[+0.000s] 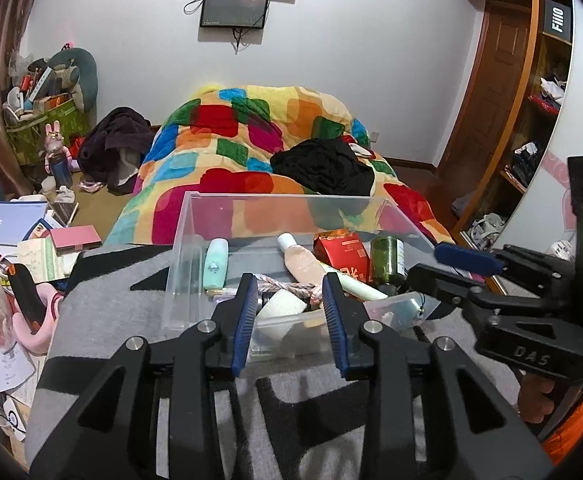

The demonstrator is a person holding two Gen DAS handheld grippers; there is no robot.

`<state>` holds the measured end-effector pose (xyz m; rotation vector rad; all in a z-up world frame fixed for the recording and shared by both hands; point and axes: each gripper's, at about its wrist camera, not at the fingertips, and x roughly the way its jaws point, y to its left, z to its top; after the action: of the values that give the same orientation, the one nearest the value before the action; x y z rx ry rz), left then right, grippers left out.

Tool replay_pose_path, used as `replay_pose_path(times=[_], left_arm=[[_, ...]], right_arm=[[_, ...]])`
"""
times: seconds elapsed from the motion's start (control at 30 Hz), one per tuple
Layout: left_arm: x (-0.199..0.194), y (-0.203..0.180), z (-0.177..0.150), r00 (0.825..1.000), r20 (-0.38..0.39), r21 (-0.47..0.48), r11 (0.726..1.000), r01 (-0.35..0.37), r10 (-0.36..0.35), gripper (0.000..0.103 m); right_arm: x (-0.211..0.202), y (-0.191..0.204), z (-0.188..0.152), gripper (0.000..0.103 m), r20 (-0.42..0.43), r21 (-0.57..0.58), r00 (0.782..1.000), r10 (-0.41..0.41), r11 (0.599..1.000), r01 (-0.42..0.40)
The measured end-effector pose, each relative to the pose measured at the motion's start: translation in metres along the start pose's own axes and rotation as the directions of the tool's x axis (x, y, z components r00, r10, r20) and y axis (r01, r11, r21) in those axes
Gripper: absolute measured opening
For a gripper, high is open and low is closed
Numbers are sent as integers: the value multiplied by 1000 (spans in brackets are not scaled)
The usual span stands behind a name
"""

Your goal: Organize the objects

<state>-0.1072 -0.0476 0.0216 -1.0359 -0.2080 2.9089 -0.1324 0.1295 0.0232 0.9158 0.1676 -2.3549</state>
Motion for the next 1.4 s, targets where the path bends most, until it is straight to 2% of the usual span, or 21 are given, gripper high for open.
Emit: replay_pose_path(times=[0.13,0.2,0.4,0.47,0.57,0.77,1.4], left_arm=[[-8,-5,-6,1000,21,22,1000,-9,8,39],[-12,-8,-9,999,38,37,999,-20,19,48],[-21,-15,-20,997,76,65,997,-31,26,64],[-23,-16,-22,996,80,71,997,-32,26,67],[-24,-18,-28,997,78,75,997,-31,25,79],[-22,-18,-36,998,65,63,998,-16,12,80],[-17,-14,-40,999,45,38,999,-12,10,80]], right_arm=[[-13,2,-4,46,34,-11,999,-12,1000,12],[-18,3,-8,48,46,-14,999,-10,1000,11],[-27,5,-20,57,64,-14,998,-4,1000,5],[-27,6,-22,64,66,-14,998,-5,1000,6],[-30,7,-28,67,68,-16,998,-10,1000,11],[-33,10,-37,74,68,-16,998,-16,1000,17],[-32,8,-42,76,59,4,998,-14,1000,13]])
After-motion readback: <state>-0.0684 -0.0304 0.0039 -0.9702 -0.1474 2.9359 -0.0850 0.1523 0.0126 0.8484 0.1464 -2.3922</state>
